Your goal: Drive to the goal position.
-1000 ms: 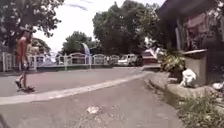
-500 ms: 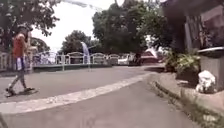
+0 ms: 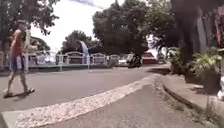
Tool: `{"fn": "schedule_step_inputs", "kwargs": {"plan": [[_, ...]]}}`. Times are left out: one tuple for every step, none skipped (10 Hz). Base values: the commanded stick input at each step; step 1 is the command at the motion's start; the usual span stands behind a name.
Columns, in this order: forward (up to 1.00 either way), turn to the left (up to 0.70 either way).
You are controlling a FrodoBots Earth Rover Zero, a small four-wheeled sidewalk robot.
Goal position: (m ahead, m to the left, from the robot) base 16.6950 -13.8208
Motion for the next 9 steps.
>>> {"fn": "schedule_step_inputs", "kwargs": {"plan": [[1.00, -0.27], [1.00, -0.27], [1.00, -0.09], [1.00, 0.00], [1.00, 0.00], [1.00, -0.16], [1.00, -0.27], [1.00, -0.27], [1.00, -0.26]]}}
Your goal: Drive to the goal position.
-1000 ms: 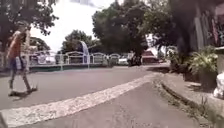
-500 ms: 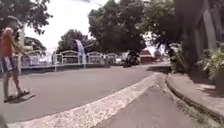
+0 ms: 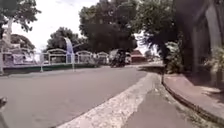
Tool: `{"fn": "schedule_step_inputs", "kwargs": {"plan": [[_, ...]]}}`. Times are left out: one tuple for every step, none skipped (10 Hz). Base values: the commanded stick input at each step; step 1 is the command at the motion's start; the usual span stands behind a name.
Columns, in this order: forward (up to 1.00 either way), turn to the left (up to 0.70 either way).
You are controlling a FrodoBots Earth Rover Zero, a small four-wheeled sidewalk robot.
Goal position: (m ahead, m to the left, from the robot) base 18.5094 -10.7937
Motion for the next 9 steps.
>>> {"fn": "schedule_step_inputs", "kwargs": {"plan": [[1.00, -0.06], [1.00, 0.00], [1.00, 0.00], [1.00, -0.04], [1.00, -0.27], [1.00, -0.27], [1.00, -0.27], [1.00, -0.16], [1.00, 0.00]]}}
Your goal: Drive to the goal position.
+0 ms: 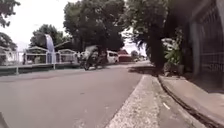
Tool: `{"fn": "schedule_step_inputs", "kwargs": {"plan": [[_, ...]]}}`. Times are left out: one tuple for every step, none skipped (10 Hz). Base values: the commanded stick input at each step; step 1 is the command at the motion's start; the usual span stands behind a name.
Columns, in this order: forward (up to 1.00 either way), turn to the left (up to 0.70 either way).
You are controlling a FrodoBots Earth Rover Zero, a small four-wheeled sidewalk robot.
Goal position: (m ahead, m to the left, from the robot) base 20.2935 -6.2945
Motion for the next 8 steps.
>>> {"fn": "schedule_step_inputs", "kwargs": {"plan": [[1.00, 0.00], [1.00, 0.00], [1.00, 0.00], [1.00, -0.01], [1.00, -0.20], [1.00, -0.27], [1.00, -0.27], [1.00, 0.00]]}}
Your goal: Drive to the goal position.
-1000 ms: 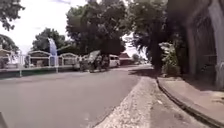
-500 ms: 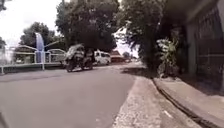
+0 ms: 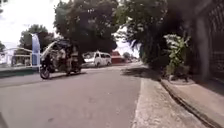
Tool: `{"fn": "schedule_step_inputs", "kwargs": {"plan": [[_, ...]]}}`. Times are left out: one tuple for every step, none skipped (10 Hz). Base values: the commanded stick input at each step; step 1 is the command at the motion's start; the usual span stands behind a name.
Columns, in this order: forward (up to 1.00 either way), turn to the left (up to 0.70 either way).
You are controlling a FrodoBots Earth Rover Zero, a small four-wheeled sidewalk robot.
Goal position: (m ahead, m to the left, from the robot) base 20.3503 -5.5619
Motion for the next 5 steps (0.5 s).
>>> {"fn": "schedule_step_inputs", "kwargs": {"plan": [[1.00, 0.00], [1.00, 0.00], [1.00, 0.00], [1.00, 0.00], [1.00, -0.27]]}}
